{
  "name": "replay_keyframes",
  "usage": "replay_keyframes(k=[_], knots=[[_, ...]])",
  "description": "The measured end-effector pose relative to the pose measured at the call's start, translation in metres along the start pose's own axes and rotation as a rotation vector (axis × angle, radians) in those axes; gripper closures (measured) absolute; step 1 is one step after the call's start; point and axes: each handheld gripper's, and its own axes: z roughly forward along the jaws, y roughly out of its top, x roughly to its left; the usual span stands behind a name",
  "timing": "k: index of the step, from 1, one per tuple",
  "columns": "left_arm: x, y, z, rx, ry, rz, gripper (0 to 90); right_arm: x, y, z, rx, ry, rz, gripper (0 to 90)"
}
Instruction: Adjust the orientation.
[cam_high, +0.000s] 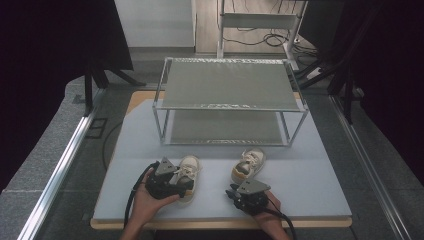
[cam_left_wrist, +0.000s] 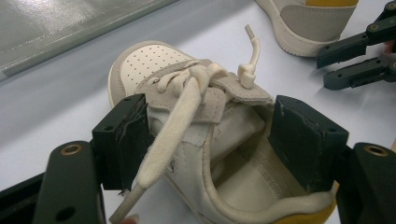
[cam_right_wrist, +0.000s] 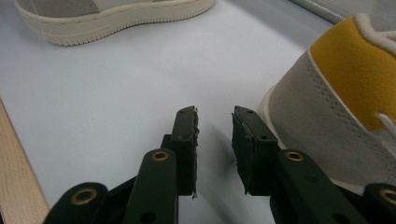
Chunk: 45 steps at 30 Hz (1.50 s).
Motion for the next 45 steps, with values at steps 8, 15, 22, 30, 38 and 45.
replay_keyframes(k=[8,15,22,30,38,45], knots=[[-0.0001,0.0,0.0,0.0,0.001,0.0,27.8,0.0003,0.0002,0.0002,0.0,0.001,-0.002,71.8],[-0.0002,0.0,0.0001,-0.001,0.001,0.0,27.8,-0.0001,0.0,0.0002,-0.002,0.0,0.0,70.4],[-0.0002,-0.0001,0.0001,-0.001,0.001,0.0,27.7,-0.0005,-0.0005,0.0002,-0.004,-0.004,0.002,68.7],[0.0001,-0.0001,0.0008,0.0,-0.003,-0.008,26.7,-0.0004,-0.0006,0.0003,-0.005,-0.004,0.002,68.5],[0.0,-0.0001,0.0015,0.0,-0.005,-0.015,26.3,-0.0004,-0.0005,0.0004,-0.005,-0.003,0.001,68.6],[0.0,0.0005,0.0013,-0.001,-0.001,-0.006,26.1,-0.0004,0.0056,0.0013,0.026,-0.016,-0.027,74.4]])
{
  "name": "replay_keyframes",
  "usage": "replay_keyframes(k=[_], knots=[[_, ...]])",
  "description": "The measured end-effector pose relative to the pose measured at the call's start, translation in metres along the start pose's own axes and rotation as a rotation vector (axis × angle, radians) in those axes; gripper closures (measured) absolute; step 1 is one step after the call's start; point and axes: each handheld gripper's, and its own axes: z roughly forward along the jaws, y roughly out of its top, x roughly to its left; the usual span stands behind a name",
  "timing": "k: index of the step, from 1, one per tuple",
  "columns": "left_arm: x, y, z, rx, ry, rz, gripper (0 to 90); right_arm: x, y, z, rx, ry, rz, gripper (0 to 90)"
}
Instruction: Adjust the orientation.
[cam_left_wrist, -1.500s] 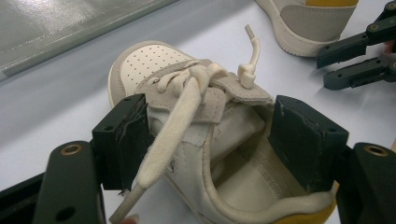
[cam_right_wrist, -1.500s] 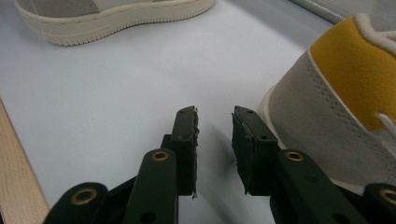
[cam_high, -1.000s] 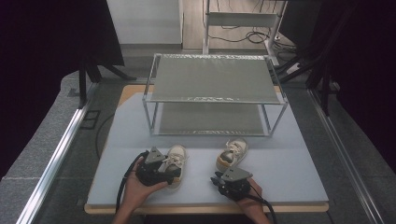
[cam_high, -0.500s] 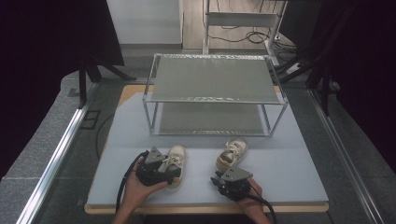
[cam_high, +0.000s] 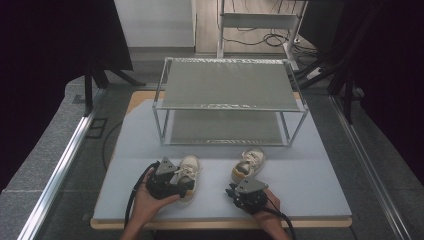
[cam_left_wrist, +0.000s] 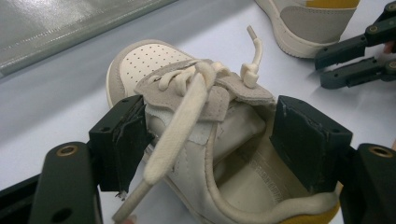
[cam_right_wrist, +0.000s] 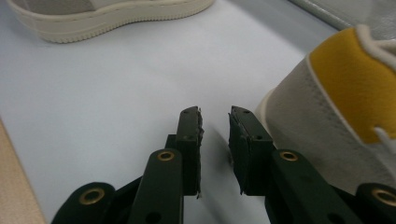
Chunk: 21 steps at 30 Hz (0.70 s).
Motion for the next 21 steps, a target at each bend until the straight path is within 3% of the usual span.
replay_keyframes(k=[5,11,15,17,21], knots=[[0.0,0.001,-0.001,0.005,0.0,0.005,26.3,-0.007,0.003,-0.005,-0.03,0.008,0.032,76.6],[-0.001,0.001,-0.001,0.005,0.008,0.01,28.1,-0.008,0.006,-0.009,-0.044,0.005,0.031,77.3],[-0.002,0.003,-0.005,-0.016,-0.002,0.011,28.5,-0.012,0.013,-0.022,-0.088,-0.009,0.031,75.1],[-0.005,0.004,-0.005,-0.012,0.003,0.03,27.9,-0.019,0.018,-0.035,-0.129,-0.024,0.047,72.5],[-0.005,0.004,-0.005,-0.012,0.005,0.03,27.5,-0.031,0.021,-0.049,-0.16,-0.056,0.056,69.0]])
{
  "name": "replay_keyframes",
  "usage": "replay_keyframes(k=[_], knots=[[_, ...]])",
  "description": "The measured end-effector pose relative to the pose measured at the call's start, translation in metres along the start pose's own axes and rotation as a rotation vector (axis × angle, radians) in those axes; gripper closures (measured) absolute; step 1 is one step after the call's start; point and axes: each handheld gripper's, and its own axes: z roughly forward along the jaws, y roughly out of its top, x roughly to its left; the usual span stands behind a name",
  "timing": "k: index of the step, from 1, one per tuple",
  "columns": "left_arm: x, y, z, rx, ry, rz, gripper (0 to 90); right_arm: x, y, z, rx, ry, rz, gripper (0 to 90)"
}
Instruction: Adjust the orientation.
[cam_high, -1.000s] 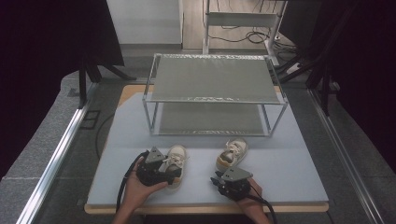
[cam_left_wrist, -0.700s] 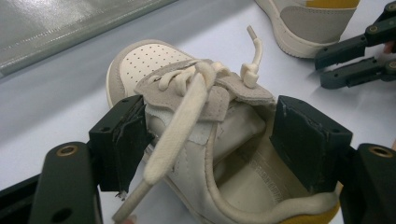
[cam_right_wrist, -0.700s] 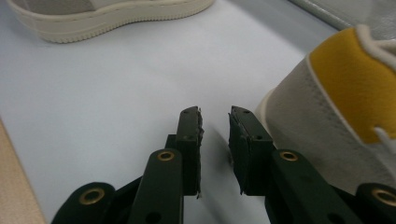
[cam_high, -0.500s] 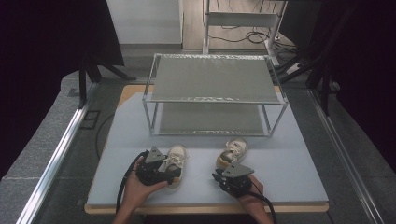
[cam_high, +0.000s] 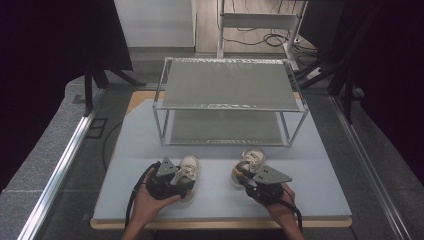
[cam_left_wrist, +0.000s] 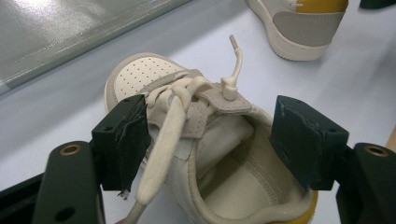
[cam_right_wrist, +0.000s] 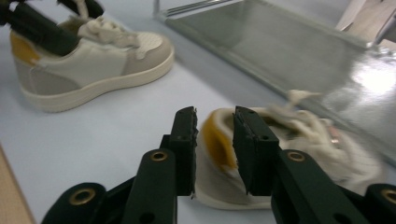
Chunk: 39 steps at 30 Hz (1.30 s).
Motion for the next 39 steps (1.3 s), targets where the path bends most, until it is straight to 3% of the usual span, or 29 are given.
replay_keyframes(k=[4,10,17,30,33,36,37,39], knots=[[0.0,0.0,0.0,0.0,-0.001,-0.001,27.5,-0.008,0.0,-0.002,0.007,0.007,0.013,66.0],[0.0,0.0,0.0,0.002,0.0,0.0,27.5,-0.003,-0.001,0.011,0.042,0.029,-0.005,63.8],[0.0,0.0,0.0,0.002,0.0,0.0,27.5,0.003,0.005,0.022,0.03,-0.012,-0.021,62.9],[0.0,0.0,-0.001,0.0,-0.004,-0.003,27.2,0.016,0.013,0.035,-0.031,-0.039,-0.03,75.4],[0.0,0.0,-0.001,0.0,-0.008,-0.001,26.4,0.02,0.014,0.041,-0.007,-0.016,-0.044,79.4],[0.0,0.0,-0.002,-0.003,-0.01,-0.002,26.1,0.019,0.012,0.045,0.019,-0.035,-0.041,82.5],[0.0,0.0,-0.004,-0.007,-0.009,-0.002,26.0,0.016,0.009,0.046,0.02,-0.011,-0.001,85.2],[0.0,0.001,-0.005,-0.009,-0.01,-0.003,25.8,0.016,0.009,0.046,0.025,-0.014,-0.002,86.4]])
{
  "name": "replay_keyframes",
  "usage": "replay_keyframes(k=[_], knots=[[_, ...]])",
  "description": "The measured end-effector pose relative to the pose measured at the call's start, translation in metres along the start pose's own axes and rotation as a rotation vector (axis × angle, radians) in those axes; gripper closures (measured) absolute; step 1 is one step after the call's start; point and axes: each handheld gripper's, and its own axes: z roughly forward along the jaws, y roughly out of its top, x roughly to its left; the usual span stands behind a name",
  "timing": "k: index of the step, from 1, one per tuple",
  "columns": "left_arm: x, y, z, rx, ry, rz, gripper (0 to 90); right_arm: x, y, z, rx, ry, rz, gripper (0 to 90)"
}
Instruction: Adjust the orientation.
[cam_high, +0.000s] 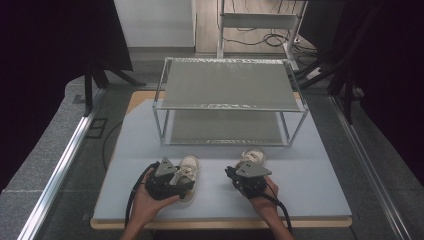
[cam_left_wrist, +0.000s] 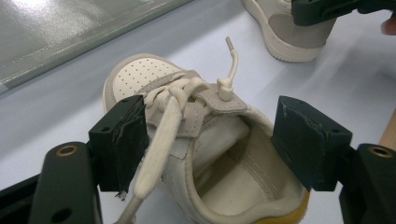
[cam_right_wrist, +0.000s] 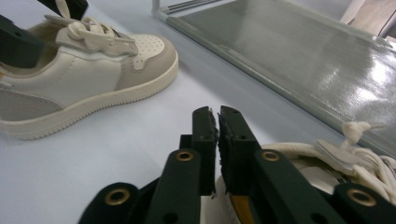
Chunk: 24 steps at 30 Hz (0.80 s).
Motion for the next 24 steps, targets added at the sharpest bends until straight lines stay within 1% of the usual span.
replay_keyframes(k=[1,2,7,8,13,15,18,24], knots=[[0.001,0.0,-0.002,-0.007,-0.004,-0.001,25.6,0.001,0.0,-0.001,0.006,-0.015,-0.013,87.8],[0.001,0.001,-0.003,-0.01,-0.005,-0.005,25.5,0.001,0.0,-0.002,0.009,-0.02,-0.009,88.3],[0.003,0.001,-0.009,-0.023,0.001,-0.008,25.2,0.0,-0.002,-0.006,0.018,-0.025,-0.006,89.7],[0.004,0.001,-0.012,-0.033,0.003,-0.012,25.2,-0.001,-0.003,-0.008,0.022,-0.024,-0.005,89.9],[0.005,0.003,-0.02,-0.055,-0.003,-0.018,25.2,-0.003,-0.007,-0.015,0.022,-0.024,0.006,89.9],[0.007,0.003,-0.025,-0.071,-0.001,-0.017,25.2,-0.006,-0.011,-0.022,0.025,-0.022,0.012,89.9],[0.01,0.003,-0.031,-0.088,0.0,-0.027,25.1,-0.01,-0.017,-0.031,0.02,-0.021,0.025,90.0],[0.013,0.004,-0.04,-0.112,-0.003,-0.035,25.2,-0.021,-0.029,-0.049,0.026,-0.032,0.049,89.8]])
